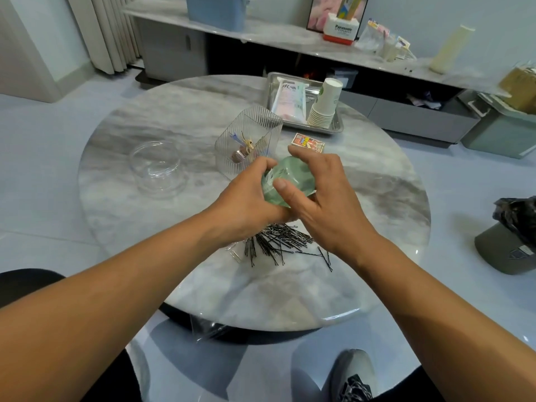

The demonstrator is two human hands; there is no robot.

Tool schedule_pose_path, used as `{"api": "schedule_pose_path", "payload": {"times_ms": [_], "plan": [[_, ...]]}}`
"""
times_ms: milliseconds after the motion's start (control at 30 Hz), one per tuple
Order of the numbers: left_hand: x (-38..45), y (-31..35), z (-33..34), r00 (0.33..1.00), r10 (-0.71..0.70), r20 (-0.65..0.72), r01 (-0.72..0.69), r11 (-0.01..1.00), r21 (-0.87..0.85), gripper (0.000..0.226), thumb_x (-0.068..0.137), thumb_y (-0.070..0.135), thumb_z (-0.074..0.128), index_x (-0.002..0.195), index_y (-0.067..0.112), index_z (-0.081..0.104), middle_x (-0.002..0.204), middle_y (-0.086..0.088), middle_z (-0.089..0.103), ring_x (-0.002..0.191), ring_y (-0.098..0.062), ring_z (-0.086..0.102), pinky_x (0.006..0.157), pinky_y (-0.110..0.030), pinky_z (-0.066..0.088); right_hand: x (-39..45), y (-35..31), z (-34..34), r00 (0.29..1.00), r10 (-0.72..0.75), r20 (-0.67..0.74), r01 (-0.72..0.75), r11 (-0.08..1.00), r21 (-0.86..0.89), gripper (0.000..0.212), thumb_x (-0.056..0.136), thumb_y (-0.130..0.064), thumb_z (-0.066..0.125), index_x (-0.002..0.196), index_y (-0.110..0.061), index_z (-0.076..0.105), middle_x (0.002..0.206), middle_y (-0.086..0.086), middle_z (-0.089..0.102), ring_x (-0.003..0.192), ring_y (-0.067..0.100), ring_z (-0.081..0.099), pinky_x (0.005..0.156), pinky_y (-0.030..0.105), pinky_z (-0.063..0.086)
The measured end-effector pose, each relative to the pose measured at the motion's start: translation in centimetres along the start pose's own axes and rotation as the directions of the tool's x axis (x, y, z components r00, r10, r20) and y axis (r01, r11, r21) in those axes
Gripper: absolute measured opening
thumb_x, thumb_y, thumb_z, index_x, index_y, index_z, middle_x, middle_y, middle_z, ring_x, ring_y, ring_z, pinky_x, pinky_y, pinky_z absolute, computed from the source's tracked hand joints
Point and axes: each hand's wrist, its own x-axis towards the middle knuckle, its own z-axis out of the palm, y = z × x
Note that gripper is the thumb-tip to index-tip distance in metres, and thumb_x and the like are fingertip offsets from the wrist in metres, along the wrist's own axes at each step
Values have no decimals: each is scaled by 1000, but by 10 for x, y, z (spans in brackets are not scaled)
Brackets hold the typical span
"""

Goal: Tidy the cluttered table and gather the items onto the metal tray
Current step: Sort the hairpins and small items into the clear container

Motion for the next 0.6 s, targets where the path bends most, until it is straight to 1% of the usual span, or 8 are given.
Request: {"api": "schedule_pose_path", "payload": {"times_ms": [67, 167, 200, 267, 333, 400, 500, 600], "plan": [[-1, 0, 0, 1000, 3, -14, -3, 1000, 29, 64, 66, 20, 92, 116, 31, 54, 102, 10, 71, 87, -7, 72, 76, -29, 60, 1, -1, 1, 999, 51, 20, -52, 996, 75, 60, 88, -69, 50, 143, -47, 43, 126, -11, 44, 114, 1, 50, 99, 27, 47], [-2, 0, 1, 998, 22, -52, -19, 998, 58, 63, 68, 18, 93, 116, 30, 53, 101, 11, 68, 82, 1, 68, 67, -19, 57, 2, -3, 4, 982, 187, 34, -188, 929, 319, 55, 87, -73, 50, 136, -48, 49, 126, -7, 55, 114, 13, 62, 96, 47, 55], [-2, 0, 1, 998, 29, -60, -25, 998, 63, 62, 69, 18, 93, 115, 29, 53, 101, 10, 68, 83, 1, 68, 66, -19, 57, 3, -4, 5, 973, 225, 44, -223, 886, 407, 53, 86, -72, 51, 133, -46, 52, 124, -4, 60, 110, 16, 66, 93, 52, 56], [-3, 0, 1, 998, 35, -61, -30, 996, 84, 63, 69, 21, 93, 116, 30, 53, 103, 11, 68, 87, -1, 68, 71, -23, 59, 3, -5, 7, 962, 264, 73, -263, 816, 514, 52, 87, -69, 53, 128, -39, 57, 119, 1, 67, 103, 17, 71, 89, 55, 58], [-4, -1, 1, 998, 41, -48, -35, 992, 122, 63, 69, 23, 93, 117, 30, 52, 104, 11, 68, 91, -4, 68, 78, -31, 59, 2, -4, 10, 959, 270, 87, -274, 803, 530, 52, 86, -68, 55, 128, -37, 57, 117, 2, 68, 102, 16, 72, 88, 54, 59], [-4, -2, 2, 998, 48, -41, -41, 985, 168, 62, 70, 22, 92, 117, 31, 51, 104, 13, 68, 92, -4, 68, 81, -36, 59, 0, -3, 13, 963, 257, 76, -261, 838, 479, 54, 85, -71, 55, 131, -42, 54, 122, 0, 63, 105, 16, 70, 90, 52, 59], [-5, -2, 1, 998, 51, -42, -40, 975, 219, 62, 71, 25, 90, 117, 34, 50, 106, 15, 67, 92, -2, 67, 79, -36, 59, -2, -1, 14, 968, 237, 79, -248, 871, 424, 57, 84, -74, 54, 135, -49, 49, 126, 0, 57, 109, 17, 67, 92, 48, 58], [-7, -2, 1, 998, 53, -36, -42, 964, 264, 62, 73, 28, 89, 117, 37, 47, 106, 14, 66, 91, -2, 67, 74, -32, 57, -3, 0, 14, 970, 221, 98, -242, 872, 425, 56, 87, -70, 55, 137, -48, 48, 127, 1, 55, 109, 18, 67, 92, 46, 58]]}}
